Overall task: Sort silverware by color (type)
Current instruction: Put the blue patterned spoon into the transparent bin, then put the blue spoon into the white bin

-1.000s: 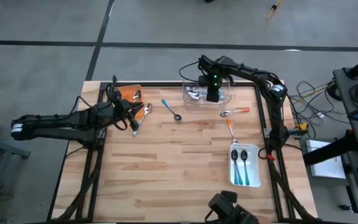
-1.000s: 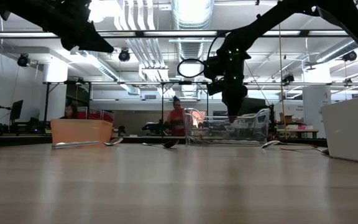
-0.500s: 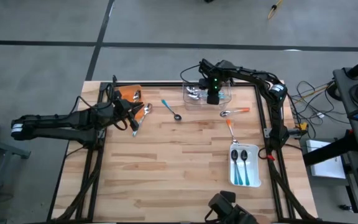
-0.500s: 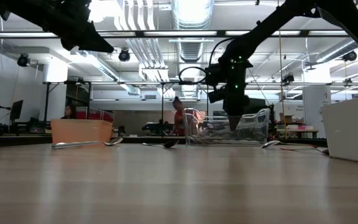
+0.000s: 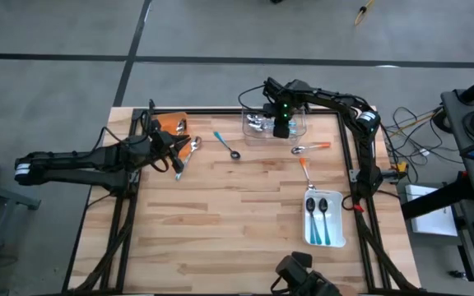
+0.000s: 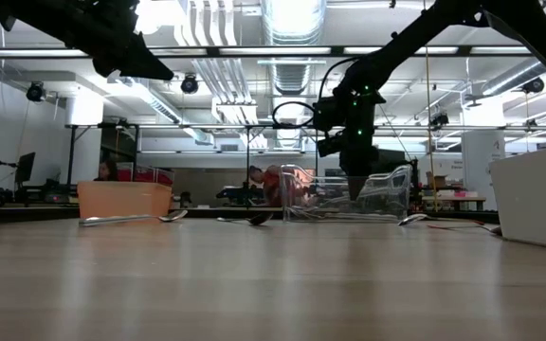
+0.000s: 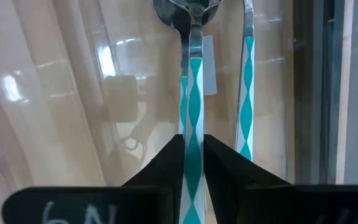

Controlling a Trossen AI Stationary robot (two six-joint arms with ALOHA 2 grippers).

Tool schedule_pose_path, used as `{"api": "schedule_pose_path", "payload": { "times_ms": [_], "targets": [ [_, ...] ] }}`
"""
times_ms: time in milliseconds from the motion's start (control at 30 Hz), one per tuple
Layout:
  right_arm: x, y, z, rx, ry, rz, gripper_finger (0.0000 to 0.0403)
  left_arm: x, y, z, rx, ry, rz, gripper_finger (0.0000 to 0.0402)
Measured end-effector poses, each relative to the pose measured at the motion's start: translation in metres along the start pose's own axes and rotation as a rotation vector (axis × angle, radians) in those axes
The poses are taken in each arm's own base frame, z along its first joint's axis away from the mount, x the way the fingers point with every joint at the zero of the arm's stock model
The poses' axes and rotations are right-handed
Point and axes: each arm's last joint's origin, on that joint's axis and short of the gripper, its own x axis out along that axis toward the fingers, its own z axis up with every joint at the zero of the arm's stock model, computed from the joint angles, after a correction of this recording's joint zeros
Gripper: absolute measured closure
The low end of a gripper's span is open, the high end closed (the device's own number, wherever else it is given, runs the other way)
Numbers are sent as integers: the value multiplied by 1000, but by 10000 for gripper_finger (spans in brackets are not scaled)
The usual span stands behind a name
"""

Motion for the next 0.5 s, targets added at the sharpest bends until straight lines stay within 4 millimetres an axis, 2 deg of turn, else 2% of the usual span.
{"api": "schedule_pose_path", "payload": {
  "times_ms": [167,500],
  "targets": [
    [0,0,0,1,3,2,341,0,0,0,0,0,0,374],
    [0,1,-2,29,17,10,348,0,0,0,0,0,0,374]
  ]
}}
